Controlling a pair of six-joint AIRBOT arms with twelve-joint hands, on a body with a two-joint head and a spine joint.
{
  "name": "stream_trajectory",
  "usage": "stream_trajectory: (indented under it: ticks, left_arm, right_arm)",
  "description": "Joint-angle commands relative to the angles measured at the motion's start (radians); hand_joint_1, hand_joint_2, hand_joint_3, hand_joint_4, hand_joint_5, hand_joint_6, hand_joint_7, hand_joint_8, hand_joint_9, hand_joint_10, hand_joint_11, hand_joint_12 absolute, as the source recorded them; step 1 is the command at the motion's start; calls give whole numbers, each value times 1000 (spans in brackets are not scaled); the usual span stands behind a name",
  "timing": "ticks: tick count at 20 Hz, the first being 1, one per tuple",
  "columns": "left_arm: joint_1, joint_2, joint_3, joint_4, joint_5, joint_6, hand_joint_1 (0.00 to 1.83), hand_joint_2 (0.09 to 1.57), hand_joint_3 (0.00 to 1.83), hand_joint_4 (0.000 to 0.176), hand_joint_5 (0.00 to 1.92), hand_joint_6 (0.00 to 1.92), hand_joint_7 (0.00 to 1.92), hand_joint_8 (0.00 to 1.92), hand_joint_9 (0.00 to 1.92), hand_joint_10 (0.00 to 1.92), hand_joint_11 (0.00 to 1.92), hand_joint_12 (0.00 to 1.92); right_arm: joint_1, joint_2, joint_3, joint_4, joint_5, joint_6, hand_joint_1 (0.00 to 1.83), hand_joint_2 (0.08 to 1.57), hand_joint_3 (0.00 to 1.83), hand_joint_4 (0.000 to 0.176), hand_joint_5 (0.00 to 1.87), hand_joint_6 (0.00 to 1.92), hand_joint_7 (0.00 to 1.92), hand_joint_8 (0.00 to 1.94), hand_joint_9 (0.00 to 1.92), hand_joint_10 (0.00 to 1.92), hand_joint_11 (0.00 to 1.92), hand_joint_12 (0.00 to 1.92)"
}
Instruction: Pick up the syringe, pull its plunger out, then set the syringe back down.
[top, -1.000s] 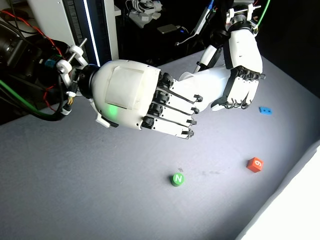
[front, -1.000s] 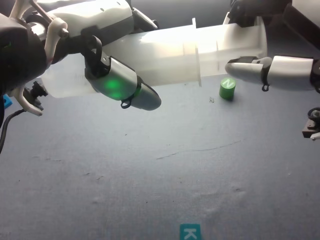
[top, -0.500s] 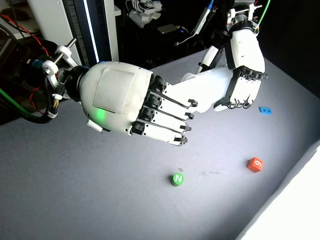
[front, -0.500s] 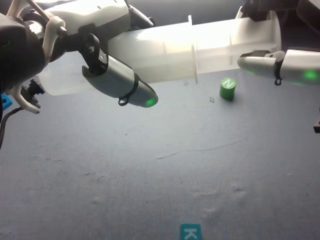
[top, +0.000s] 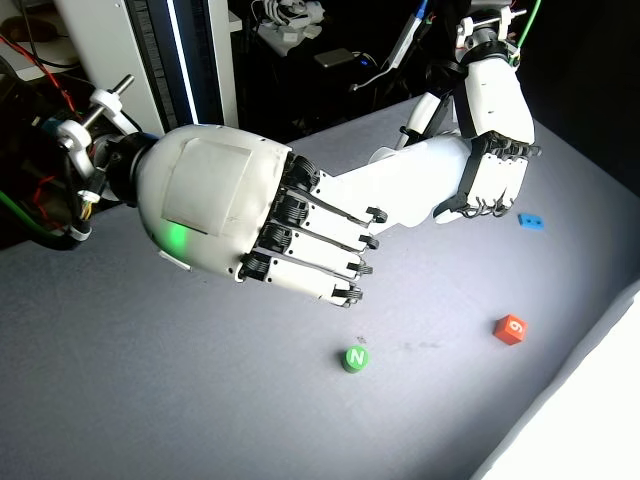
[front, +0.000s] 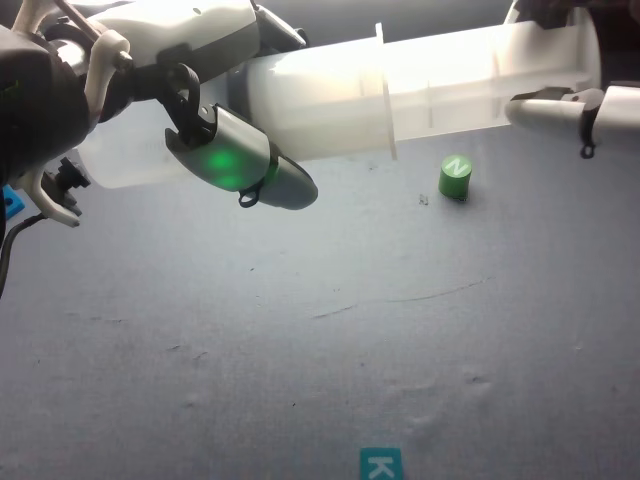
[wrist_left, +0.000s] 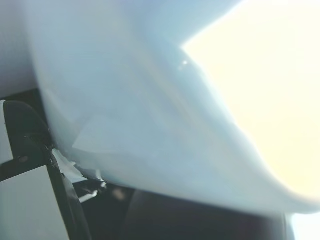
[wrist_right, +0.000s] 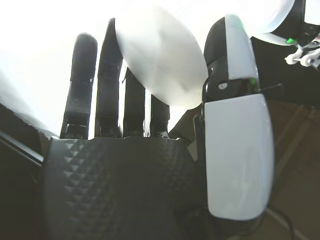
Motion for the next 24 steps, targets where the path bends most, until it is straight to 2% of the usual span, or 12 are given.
stream_trajectory:
  ticks: [1,4,7,12,13,14,15,16,19,22,24]
  left_arm:
    - [-13,15,4,25,-37,11,1365,1146,1,0,955,848,904,1224,785,1342,533,1191]
    - [-14,15,3,25,-37,11,1363,1155,0,0,934,854,888,1266,777,1362,532,1202]
    - [-14,15,3,25,-37,11,1368,1141,0,0,971,805,909,1227,797,1328,545,1184]
    - [-14,15,5,25,-37,11,1365,1150,0,0,935,856,893,1249,793,1341,535,1179]
    - [-14,15,5,25,-37,11,1362,1158,1,0,922,860,874,1294,779,1359,554,1157]
    - [-14,15,4,25,-37,11,1362,1158,1,0,922,860,874,1294,779,1359,554,1157]
    - [-14,15,4,25,-37,11,1363,1158,0,0,913,885,885,1277,780,1353,551,1157]
    - [-14,15,3,25,-37,11,1364,1156,0,0,918,869,890,1266,784,1357,554,1169]
    - [-14,15,3,25,-37,11,1363,1157,0,0,921,858,879,1279,785,1360,570,1156]
    - [-14,15,4,25,-37,11,1358,1171,1,0,897,886,851,1335,758,1393,552,1185]
    - [-14,15,4,25,-37,11,1360,1165,0,0,906,888,869,1306,766,1371,536,1184]
  right_arm:
    - [3,33,18,65,214,-8,1217,1162,1,0,884,1014,913,1289,688,1286,276,1679]
    - [-2,45,18,68,223,-5,1219,1161,0,0,880,1017,923,1275,694,1285,278,1676]
    - [-5,52,18,69,234,-3,1220,1161,0,0,884,1007,920,1284,692,1287,279,1677]
    - [-7,65,18,72,243,2,1222,1156,0,0,896,990,929,1262,690,1267,260,1676]
    - [-7,65,18,72,244,2,1325,1179,2,0,840,1081,907,1231,691,1447,249,1684]
    - [-7,65,18,72,244,2,1325,1179,2,0,840,1081,907,1231,691,1447,249,1684]
    - [-7,65,18,72,244,3,1228,1173,0,0,854,1081,905,1263,690,1320,257,1687]
    - [-7,65,18,72,244,3,1211,1168,0,0,870,1060,910,1262,702,1268,270,1676]
    - [-10,64,18,72,242,4,1216,1155,0,0,897,1016,936,1229,727,1237,294,1653]
    - [-12,63,16,72,241,5,1202,1172,3,0,858,1074,900,1278,702,1211,272,1641]
    - [-13,62,15,72,241,5,1206,1165,0,0,879,1052,912,1253,717,1213,285,1652]
